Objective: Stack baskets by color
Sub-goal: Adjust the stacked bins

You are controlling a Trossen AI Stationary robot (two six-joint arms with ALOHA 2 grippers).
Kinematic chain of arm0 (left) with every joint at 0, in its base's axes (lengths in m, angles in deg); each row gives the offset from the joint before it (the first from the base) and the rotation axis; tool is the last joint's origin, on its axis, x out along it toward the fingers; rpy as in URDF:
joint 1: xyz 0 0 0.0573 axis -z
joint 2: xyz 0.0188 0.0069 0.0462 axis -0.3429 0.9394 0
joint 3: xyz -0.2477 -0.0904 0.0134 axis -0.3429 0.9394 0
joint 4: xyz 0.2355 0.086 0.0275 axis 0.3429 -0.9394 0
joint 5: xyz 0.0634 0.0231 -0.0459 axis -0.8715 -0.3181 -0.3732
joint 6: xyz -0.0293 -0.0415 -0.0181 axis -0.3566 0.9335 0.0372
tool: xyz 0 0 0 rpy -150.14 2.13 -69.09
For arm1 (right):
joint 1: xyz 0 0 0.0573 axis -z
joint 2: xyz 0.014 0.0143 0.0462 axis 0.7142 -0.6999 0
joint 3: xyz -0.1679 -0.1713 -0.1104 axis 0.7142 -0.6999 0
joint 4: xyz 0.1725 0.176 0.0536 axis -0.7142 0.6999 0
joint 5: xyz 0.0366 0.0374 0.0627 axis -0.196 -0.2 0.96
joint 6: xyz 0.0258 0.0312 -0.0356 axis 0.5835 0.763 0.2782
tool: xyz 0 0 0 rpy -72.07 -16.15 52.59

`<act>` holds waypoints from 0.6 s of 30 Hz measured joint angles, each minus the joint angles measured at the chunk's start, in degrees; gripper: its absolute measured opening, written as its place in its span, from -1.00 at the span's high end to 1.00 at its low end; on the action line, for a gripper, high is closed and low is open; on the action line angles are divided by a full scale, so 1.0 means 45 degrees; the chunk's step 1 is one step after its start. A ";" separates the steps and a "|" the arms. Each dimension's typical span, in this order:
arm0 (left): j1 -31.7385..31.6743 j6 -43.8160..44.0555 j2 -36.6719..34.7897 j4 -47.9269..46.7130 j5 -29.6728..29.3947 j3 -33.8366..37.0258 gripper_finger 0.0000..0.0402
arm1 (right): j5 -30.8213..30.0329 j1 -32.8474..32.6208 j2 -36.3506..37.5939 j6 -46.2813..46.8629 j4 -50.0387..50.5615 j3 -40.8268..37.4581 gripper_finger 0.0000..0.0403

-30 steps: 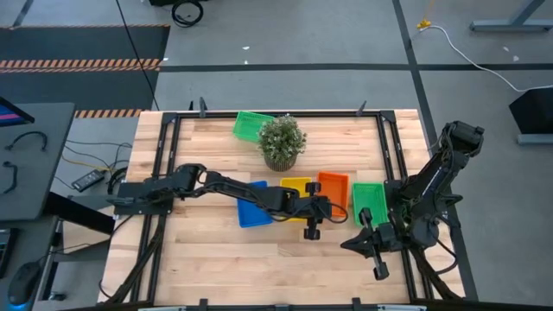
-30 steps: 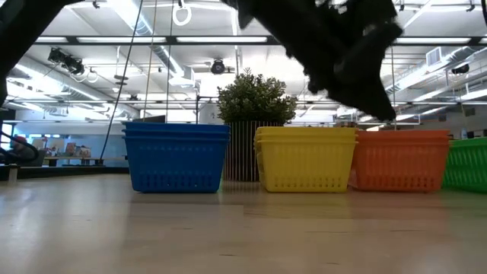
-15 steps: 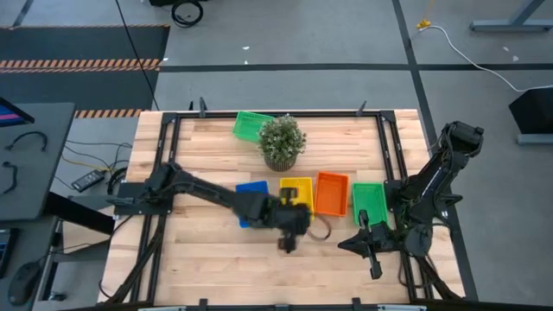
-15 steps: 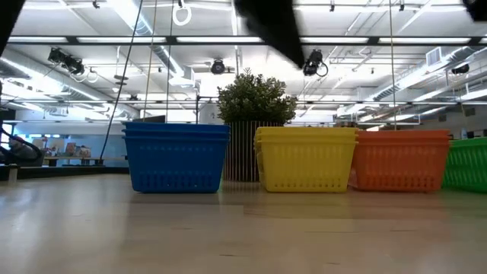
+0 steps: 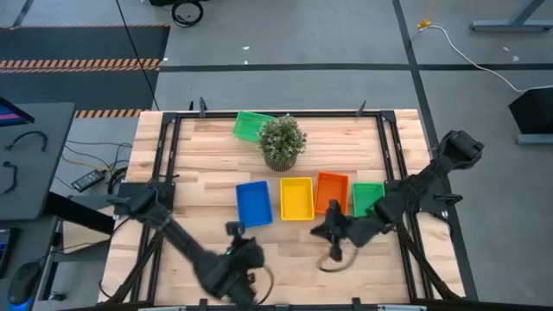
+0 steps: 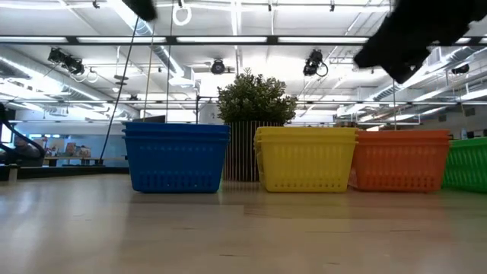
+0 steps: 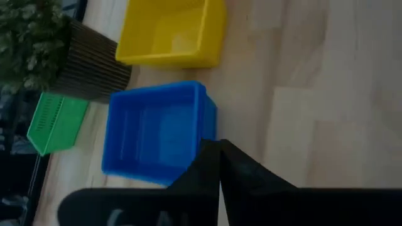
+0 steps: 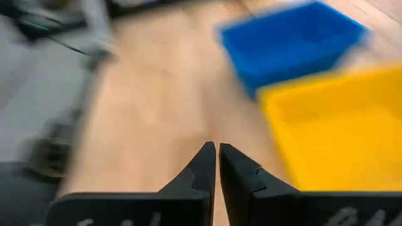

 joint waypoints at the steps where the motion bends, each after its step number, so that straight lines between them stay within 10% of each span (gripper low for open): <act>1: 0.0208 0.0499 0.0000 -0.0261 -0.0123 0.0005 0.97 | -0.0002 0.0257 0.0052 0.0565 0.1541 0.0435 0.86; 7: 0.0730 0.3716 0.0005 -0.2054 -0.1186 0.0005 0.95 | 0.0199 0.1536 0.0084 0.2907 0.8001 0.1986 0.96; 18: -0.0979 0.4316 0.0019 -0.2056 -0.1273 0.0005 0.97 | 0.1738 0.2523 -0.0556 0.2726 0.8742 0.1444 0.98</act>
